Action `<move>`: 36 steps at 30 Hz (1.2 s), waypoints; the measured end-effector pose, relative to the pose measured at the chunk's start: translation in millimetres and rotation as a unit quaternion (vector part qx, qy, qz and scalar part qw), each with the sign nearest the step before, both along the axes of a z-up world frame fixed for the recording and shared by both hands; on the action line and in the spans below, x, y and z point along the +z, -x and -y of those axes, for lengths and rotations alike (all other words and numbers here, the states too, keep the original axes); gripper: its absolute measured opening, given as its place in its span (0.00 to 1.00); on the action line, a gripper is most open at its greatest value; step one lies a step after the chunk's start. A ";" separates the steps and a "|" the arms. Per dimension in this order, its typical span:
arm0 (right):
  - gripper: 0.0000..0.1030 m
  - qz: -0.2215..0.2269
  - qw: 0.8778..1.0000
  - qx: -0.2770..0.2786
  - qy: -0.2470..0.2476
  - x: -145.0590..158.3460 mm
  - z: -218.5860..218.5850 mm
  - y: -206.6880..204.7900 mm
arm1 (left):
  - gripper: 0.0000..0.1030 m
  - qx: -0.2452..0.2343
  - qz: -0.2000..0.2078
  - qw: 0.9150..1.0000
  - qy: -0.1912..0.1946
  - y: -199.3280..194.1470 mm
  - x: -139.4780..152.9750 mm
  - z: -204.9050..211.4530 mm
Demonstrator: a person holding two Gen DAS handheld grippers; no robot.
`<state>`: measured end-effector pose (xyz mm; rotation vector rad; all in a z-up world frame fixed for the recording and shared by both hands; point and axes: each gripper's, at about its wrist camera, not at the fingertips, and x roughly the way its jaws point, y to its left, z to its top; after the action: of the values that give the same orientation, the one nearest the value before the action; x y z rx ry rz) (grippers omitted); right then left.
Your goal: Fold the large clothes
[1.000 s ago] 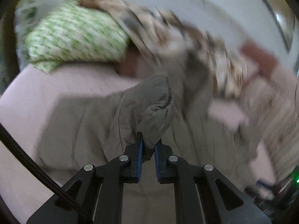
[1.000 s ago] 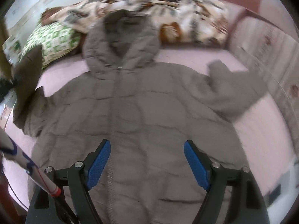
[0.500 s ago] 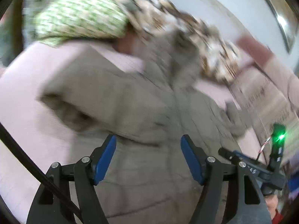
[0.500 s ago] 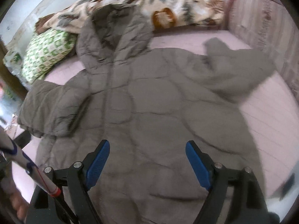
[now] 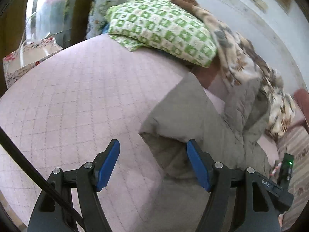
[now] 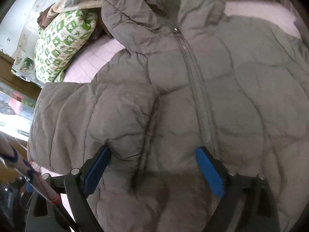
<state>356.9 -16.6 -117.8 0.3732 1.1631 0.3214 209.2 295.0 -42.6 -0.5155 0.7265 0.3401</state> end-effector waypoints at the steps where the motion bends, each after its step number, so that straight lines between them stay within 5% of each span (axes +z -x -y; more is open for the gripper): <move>1: 0.66 0.002 1.000 0.009 -0.009 4.1 -4.3 -2.0 | 0.69 0.006 -0.002 1.000 -0.008 -1.1 0.5 -2.3; 2: 0.27 0.001 0.999 0.026 -0.021 8.2 -8.3 -3.2 | 0.69 0.012 -0.005 1.000 -0.016 -2.8 0.7 -2.9; 5: 0.13 0.001 0.998 0.056 -0.031 23.0 -9.7 -1.5 | 0.69 0.021 -0.010 0.999 -0.022 -2.7 -0.2 -1.5; 12: 0.11 0.078 0.994 0.027 0.078 73.0 33.5 5.5 | 0.69 0.003 -0.020 0.999 -0.029 -9.3 -2.3 12.9; 19: 0.10 0.081 0.972 -0.067 0.212 69.4 115.0 -7.8 | 0.69 -0.029 -0.046 0.998 -0.038 -22.3 -14.4 37.0; 24: 0.10 0.038 0.971 -0.110 0.208 41.5 160.7 -16.2 | 0.69 -0.050 -0.077 0.994 -0.062 -34.2 -29.3 59.2; 29: 0.11 0.016 0.972 -0.123 0.197 12.3 165.5 -25.4 | 0.69 -0.064 -0.126 0.986 -0.084 -49.4 -52.4 77.1; 33: 0.13 0.021 0.972 -0.117 0.205 0.9 162.2 -31.2 | 0.69 -0.063 -0.127 0.984 -0.106 -52.2 -51.3 84.5; 36: 0.34 0.030 0.962 -0.113 0.248 -0.5 154.9 -30.8 | 0.69 -0.068 -0.117 0.984 -0.113 -50.0 -46.3 88.7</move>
<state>387.7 -171.5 -118.3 0.0517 1.0858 -0.1592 259.2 206.3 -88.9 -0.2115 0.9335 0.3534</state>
